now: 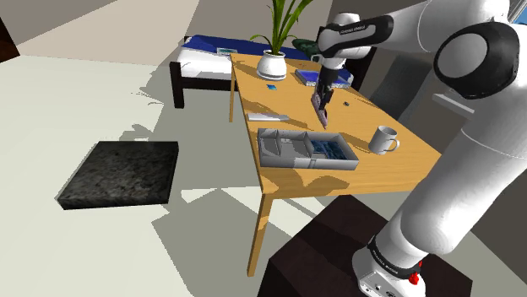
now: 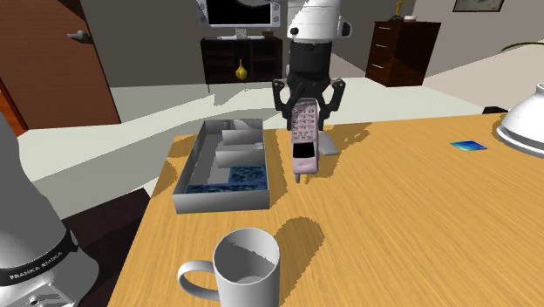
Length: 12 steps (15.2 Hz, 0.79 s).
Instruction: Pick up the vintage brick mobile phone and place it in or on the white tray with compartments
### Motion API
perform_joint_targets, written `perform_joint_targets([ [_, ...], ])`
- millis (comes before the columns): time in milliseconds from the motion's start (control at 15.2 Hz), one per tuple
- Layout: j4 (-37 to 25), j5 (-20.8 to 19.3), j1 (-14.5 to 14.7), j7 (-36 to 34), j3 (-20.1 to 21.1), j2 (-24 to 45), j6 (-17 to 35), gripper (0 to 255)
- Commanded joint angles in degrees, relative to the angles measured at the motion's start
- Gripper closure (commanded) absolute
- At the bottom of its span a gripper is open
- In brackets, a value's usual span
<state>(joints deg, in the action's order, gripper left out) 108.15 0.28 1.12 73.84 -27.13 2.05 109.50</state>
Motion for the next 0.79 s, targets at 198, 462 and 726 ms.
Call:
perform_joint_targets([
  [198, 10.8, -4.53, 2.76, -7.85, 3.22, -10.22, 1.42, 255],
  [462, 18.11, -6.66, 3.97, -13.75, 6.63, -17.44, 1.64, 255],
  [726, 24.43, -7.46, 5.05, -19.36, 10.44, -23.94, 1.26, 255],
])
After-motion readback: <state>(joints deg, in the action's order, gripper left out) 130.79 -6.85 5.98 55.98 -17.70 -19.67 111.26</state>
